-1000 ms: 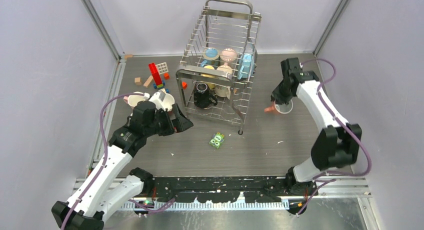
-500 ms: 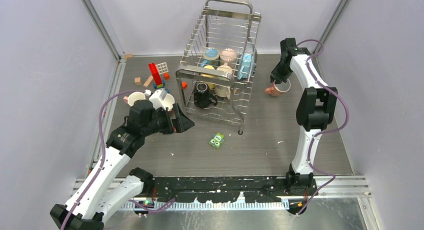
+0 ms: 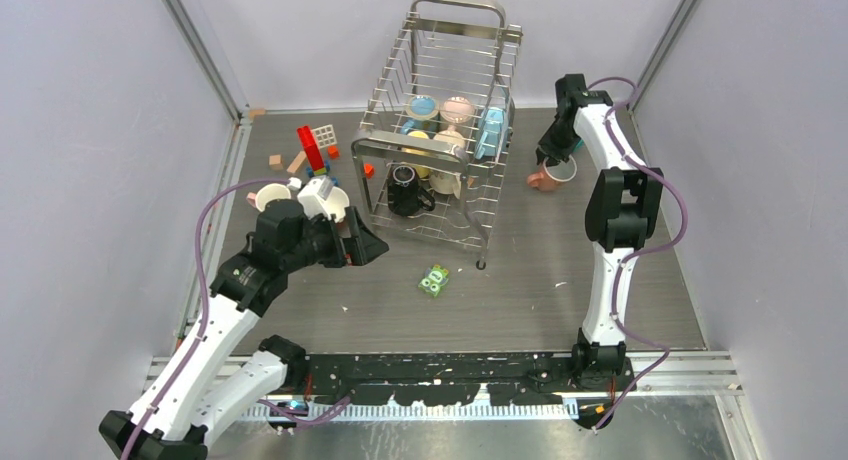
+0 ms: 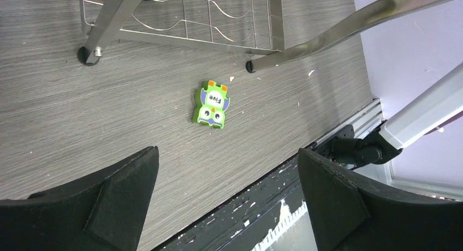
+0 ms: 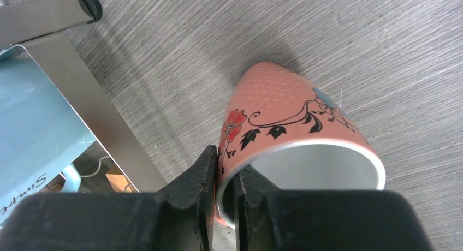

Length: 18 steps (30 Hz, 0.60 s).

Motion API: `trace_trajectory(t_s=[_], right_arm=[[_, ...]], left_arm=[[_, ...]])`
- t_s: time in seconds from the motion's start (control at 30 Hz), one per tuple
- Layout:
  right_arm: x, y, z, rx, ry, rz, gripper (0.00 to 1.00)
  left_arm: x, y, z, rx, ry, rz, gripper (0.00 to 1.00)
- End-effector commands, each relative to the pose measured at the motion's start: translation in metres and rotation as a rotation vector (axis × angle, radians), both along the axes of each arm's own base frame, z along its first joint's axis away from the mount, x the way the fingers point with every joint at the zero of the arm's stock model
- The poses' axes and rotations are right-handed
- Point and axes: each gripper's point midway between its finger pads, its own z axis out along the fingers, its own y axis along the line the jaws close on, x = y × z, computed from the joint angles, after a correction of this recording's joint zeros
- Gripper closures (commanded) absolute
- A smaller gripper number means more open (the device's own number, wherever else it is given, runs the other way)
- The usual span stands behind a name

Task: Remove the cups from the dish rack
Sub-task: Place the cup at the center of the board.

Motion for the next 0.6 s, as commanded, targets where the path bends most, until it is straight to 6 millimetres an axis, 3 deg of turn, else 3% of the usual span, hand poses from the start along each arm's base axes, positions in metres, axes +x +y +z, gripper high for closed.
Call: trace_trajectory(t_s=[0.0,0.3,0.57], right_arm=[[0.008,-0.002,0.021,-0.010,-0.066,0.008,0.74],[0.011,0.002,0.022,0.006,-0.081,0.019,0.58],[0.014,0.003,0.048,0.009,-0.152,0.028,0.39]], left_arm=[[0.003,-0.004,0.016,-0.011,-0.052,-0.033,0.00],[0.004,-0.007,0.012,-0.004,-0.041,-0.054,0.00],[0.004,-0.008,0.010,-0.001,-0.022,-0.061,0.00]])
